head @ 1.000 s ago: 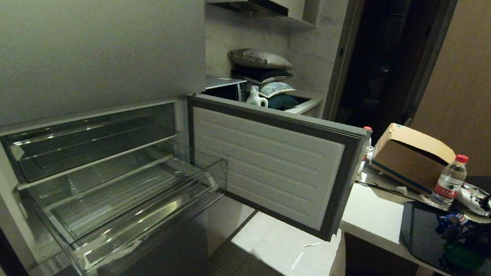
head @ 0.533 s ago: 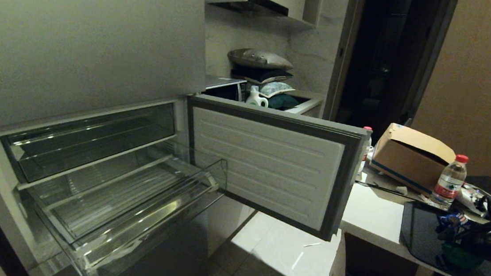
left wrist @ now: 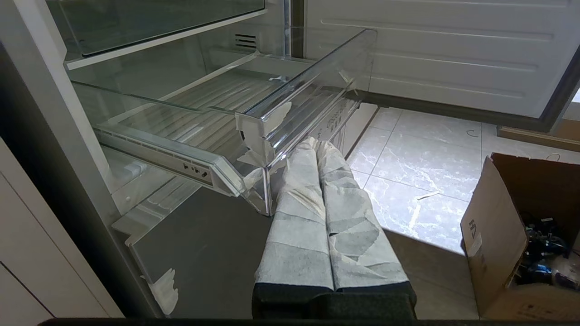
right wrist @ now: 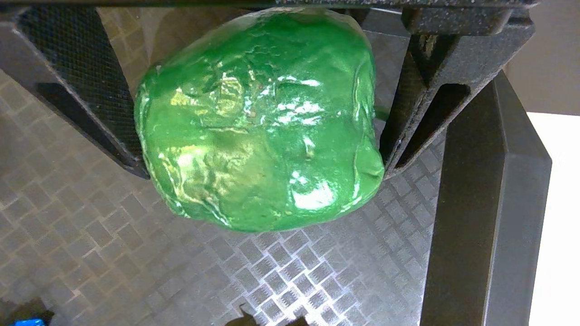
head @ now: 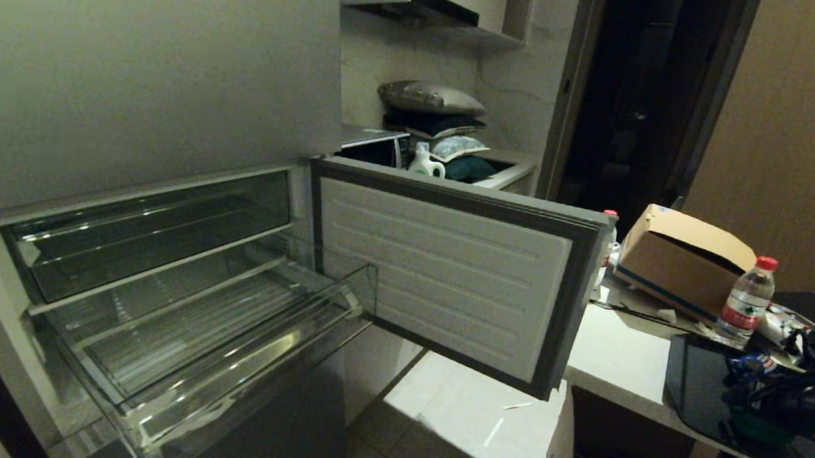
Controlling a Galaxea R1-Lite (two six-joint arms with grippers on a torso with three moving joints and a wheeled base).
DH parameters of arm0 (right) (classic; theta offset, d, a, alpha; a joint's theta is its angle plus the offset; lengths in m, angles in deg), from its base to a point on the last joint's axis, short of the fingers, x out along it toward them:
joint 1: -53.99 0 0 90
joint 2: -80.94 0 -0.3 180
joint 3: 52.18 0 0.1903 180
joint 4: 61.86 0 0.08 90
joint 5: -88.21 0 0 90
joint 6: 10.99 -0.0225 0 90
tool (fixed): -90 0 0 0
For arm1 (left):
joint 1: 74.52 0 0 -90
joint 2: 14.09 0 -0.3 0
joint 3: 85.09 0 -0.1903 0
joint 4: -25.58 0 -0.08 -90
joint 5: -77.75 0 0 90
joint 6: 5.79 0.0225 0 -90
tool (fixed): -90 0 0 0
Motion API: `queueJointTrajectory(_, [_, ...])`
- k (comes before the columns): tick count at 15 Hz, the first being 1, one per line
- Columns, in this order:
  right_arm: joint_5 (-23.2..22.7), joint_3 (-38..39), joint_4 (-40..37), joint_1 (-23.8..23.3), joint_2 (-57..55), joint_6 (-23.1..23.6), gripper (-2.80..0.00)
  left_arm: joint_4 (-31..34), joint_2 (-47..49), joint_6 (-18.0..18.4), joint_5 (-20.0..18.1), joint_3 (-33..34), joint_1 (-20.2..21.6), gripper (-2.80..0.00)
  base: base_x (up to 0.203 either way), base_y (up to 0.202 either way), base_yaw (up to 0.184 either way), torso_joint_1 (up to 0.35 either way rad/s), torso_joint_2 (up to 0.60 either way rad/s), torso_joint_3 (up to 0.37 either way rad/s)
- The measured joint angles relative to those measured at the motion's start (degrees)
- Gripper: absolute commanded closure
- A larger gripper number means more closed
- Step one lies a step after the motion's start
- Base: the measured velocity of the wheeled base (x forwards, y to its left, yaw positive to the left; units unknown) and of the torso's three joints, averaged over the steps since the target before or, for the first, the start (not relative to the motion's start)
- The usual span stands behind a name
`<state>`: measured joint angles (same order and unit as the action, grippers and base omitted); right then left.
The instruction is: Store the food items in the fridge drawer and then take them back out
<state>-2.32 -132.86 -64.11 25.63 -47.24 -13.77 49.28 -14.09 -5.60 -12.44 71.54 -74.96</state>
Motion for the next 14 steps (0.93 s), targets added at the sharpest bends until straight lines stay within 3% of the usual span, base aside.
queueJointTrajectory(7, [-1.7,3.3,-0.1,-0.1,4.5,-0.2,0.0,0.0,0.0,0.0,0.0,0.0,0.0,0.0,0.0,0.0,0.0,0.0,0.0,0.0])
queueJointTrajectory(14, [-5.9,17.7,-1.8,-0.4,28.6,0.2,0.0,0.0,0.0,0.0,0.0,0.0,0.0,0.0,0.0,0.0,0.0,0.0,0.0,0.0])
